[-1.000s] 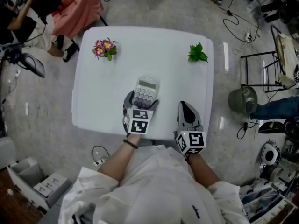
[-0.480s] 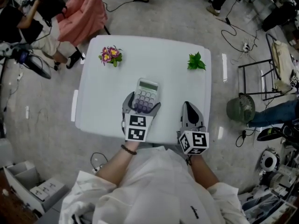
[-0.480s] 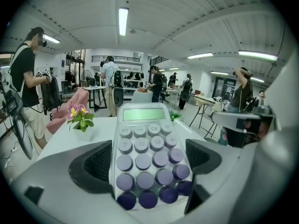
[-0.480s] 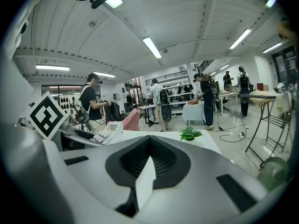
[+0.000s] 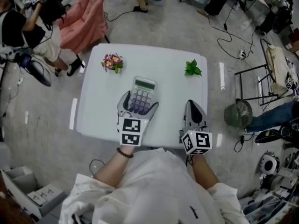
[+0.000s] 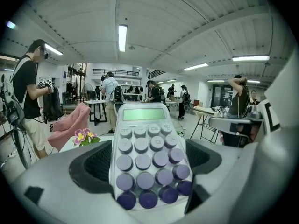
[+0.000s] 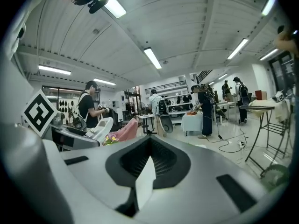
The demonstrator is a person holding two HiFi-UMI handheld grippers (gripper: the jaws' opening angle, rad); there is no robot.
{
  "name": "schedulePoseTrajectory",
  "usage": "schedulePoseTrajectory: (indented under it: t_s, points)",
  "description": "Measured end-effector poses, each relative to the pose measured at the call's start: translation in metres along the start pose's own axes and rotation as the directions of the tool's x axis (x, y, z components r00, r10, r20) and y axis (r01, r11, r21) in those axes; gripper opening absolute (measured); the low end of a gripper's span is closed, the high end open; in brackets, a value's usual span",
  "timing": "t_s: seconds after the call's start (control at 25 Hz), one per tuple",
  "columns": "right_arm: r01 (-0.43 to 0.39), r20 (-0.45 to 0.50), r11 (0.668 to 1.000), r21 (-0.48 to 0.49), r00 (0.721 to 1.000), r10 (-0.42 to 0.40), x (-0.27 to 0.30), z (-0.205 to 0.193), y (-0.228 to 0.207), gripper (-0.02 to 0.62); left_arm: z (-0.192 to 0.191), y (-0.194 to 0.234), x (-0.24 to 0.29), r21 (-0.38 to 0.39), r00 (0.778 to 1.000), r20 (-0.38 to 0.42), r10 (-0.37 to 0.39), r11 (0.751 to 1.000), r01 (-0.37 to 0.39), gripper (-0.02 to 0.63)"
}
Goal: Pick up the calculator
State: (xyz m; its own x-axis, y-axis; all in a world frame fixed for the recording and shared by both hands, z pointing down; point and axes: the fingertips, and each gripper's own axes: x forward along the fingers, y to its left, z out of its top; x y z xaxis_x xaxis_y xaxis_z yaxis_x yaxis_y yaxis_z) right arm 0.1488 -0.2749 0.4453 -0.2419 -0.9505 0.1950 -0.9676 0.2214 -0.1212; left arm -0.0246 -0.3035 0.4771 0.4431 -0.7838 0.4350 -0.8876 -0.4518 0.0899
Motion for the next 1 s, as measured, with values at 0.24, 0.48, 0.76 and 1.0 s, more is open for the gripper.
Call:
schedulePoseTrajectory:
  t_s: [0.24,0.48,0.76,1.0]
  points:
    - [-0.006,0.058,1.0,0.012,0.998,0.006,-0.011,0.034,-0.001,0.017,0.032,0.005,-0.022,0.039,0.997,0.071,0.023,0.999,-0.026,0.502]
    - [-0.013,0.11,0.999,-0.029,0.994,0.016,-0.019,0.064,-0.004,0.017,0.072,0.003,-0.046,0.055,0.984,0.176,0.03,0.998,-0.04,0.503]
    - [0.0,0.162,0.998,-0.055,0.987,0.009,-0.022,0.096,-0.011,0.017,0.106,0.01,-0.065,0.069,0.963,0.265,0.043,0.996,-0.063,0.503]
    - [0.005,0.199,0.997,-0.071,0.98,0.009,-0.029,0.113,-0.018,0.017,0.113,0.026,-0.079,0.063,0.949,0.306,0.072,0.993,-0.095,0.503]
